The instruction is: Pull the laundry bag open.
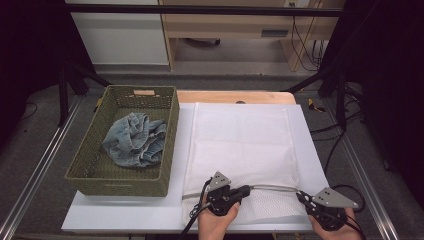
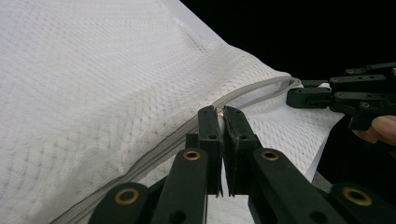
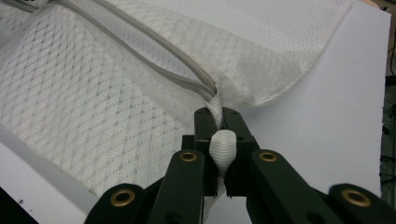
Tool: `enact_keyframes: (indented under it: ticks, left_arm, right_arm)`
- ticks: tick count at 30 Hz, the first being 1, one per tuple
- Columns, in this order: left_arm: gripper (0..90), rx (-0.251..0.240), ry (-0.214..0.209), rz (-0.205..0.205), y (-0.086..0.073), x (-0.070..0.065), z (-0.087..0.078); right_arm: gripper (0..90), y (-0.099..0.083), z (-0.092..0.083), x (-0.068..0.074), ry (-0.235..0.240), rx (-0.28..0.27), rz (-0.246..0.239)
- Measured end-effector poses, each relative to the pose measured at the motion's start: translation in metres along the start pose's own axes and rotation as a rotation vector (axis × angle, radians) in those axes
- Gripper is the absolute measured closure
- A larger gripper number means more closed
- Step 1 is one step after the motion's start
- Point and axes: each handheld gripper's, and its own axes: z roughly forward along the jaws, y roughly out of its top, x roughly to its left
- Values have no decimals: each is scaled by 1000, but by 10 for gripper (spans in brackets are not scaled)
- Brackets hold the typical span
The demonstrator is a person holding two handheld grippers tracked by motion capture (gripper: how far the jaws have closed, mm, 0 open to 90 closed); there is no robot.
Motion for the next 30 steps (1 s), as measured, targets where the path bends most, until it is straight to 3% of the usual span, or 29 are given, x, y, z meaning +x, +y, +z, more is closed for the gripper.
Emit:
enact_keyframes:
  ticks: [18, 30]
  left_arm:
    - [868, 14, -12, -5, 0, 7, -6]
    - [868, 3, 6, -10, 0, 14, -14]
  right_arm:
    - [865, 0, 0, 1, 3, 4, 7]
    - [865, 0, 0, 1, 1, 8, 5]
